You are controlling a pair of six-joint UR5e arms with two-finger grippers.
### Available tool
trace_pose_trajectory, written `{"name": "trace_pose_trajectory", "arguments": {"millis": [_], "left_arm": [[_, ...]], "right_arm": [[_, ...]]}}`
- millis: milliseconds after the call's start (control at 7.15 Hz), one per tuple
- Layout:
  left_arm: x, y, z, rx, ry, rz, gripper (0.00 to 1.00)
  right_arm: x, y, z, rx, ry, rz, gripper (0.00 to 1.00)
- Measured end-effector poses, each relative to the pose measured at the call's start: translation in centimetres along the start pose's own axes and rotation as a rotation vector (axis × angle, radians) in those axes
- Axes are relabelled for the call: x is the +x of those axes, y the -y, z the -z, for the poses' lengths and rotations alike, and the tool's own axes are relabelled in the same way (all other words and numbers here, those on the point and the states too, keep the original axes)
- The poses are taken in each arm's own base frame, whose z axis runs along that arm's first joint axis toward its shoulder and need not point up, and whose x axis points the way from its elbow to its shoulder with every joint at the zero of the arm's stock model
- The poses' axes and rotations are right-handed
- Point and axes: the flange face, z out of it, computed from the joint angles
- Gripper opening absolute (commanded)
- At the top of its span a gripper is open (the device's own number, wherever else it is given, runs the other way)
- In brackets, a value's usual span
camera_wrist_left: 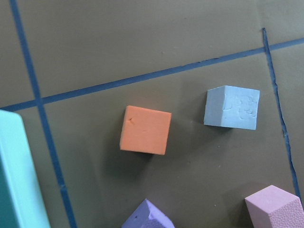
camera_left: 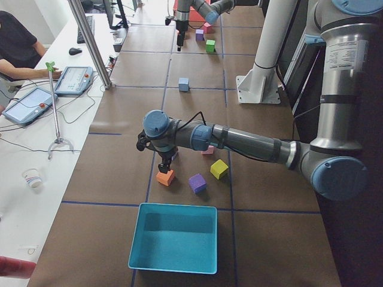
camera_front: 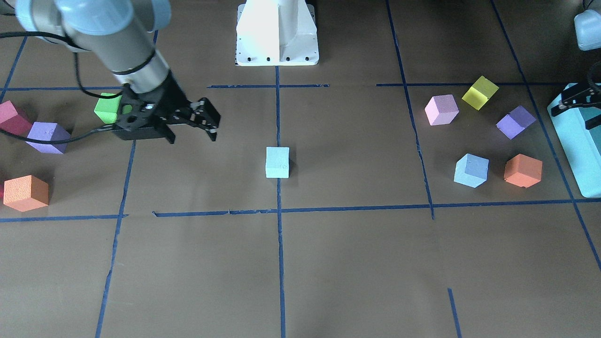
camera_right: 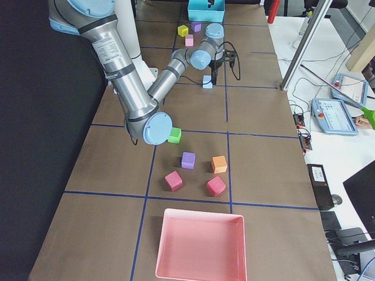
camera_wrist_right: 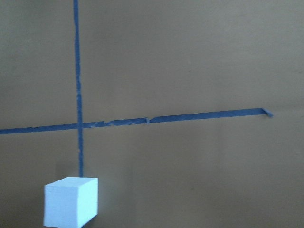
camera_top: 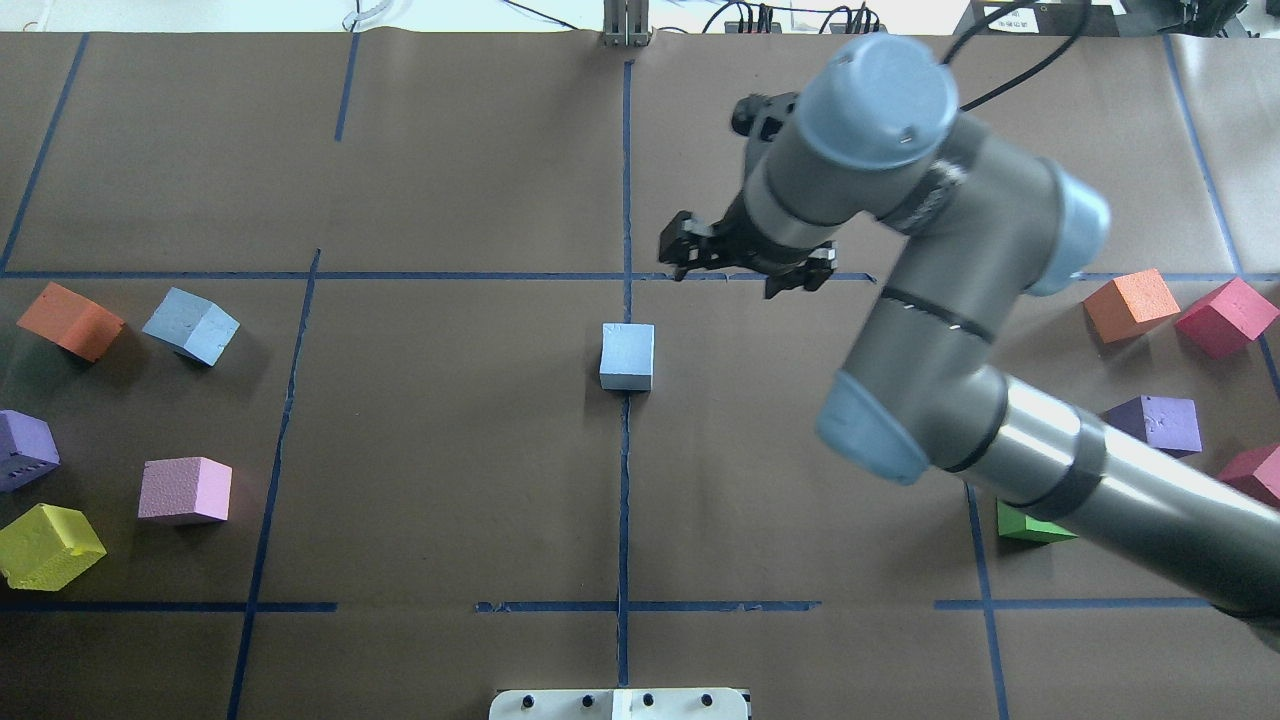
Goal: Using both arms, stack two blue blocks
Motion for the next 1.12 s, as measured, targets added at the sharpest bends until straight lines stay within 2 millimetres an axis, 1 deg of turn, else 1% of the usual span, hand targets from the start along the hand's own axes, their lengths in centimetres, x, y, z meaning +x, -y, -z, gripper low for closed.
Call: {"name": "trace_pose_trajectory", "arguments": {"millis": [140, 280, 420, 559, 839, 979, 1119], "left_arm": [[4.1, 2.9, -3.3, -0.047, 0.054, -0.089, 1.0], [7.6, 5.0, -6.5, -0.083, 0.115, -0.164, 1.0], [9.4, 6.3, -8.7, -0.099, 0.152, -0.197, 1.0], [9.9, 7.0, -10.4, -0.097, 0.165, -0.192, 1.0], [9.7, 7.7, -13.5, -0.071, 0.162, -0.126, 1.0], [9.5, 7.8, -14.3, -0.063, 0.16, -0.088, 1.0], [9.5, 7.9, -14.5, -0.058, 0.159, -0.054, 1.0]], "right_arm": [[4.6, 0.8, 0.7, -0.006, -0.024, 0.042, 1.0], [7.7, 1.1, 0.6, -0.011, -0.05, 0.065, 1.0], [9.4, 1.1, 0.3, -0.015, -0.068, 0.071, 1.0], [10.1, 1.1, -0.1, -0.019, -0.079, 0.071, 1.0], [10.7, 1.2, -0.5, -0.023, -0.089, 0.068, 1.0], [10.8, 1.2, -0.6, -0.024, -0.09, 0.067, 1.0], [10.8, 1.2, -0.6, -0.024, -0.091, 0.067, 1.0]]}}
